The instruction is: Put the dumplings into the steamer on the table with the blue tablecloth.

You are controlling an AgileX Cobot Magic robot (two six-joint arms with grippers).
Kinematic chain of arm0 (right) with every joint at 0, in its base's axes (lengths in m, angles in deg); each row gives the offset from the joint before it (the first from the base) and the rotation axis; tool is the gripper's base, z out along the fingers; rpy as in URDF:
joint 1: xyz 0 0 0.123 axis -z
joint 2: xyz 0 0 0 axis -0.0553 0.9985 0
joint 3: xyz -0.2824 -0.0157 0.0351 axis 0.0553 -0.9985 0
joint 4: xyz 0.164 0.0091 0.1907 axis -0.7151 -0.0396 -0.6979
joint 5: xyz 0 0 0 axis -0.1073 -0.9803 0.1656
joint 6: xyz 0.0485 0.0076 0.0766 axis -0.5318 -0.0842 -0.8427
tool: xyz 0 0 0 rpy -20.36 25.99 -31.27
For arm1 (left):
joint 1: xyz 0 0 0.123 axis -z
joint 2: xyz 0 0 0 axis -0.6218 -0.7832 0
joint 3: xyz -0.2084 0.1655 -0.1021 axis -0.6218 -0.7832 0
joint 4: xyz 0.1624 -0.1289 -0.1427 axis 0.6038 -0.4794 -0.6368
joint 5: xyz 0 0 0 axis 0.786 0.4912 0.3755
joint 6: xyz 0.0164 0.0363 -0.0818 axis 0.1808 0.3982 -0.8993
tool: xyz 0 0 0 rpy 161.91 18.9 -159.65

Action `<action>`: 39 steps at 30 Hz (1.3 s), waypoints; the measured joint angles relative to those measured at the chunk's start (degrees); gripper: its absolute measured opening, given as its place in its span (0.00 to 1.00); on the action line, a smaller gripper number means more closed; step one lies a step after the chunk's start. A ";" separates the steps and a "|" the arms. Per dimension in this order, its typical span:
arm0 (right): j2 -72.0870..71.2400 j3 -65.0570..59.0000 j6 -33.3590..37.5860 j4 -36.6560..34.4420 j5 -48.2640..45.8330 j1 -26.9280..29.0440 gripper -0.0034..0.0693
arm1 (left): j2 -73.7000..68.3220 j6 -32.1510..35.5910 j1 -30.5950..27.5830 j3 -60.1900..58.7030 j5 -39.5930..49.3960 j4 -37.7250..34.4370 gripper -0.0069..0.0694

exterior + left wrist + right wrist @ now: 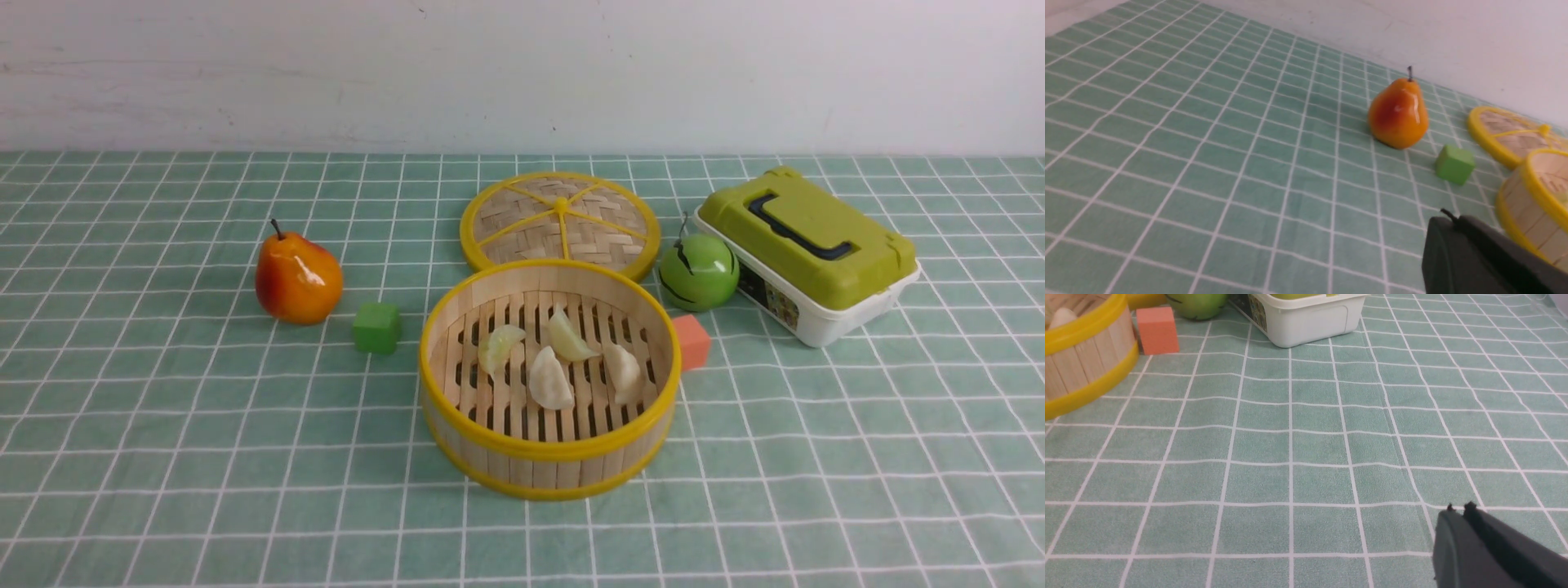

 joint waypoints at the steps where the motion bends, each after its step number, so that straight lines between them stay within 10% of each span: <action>1: 0.00 0.00 0.05 0.00 0.00 0.00 0.08 | 0.07 0.11 -0.36 -0.18 0.19 0.00 0.07; 39: 0.00 0.00 0.04 0.00 0.00 0.00 0.14 | 0.38 6.51 -1.76 -1.71 7.07 -0.21 0.07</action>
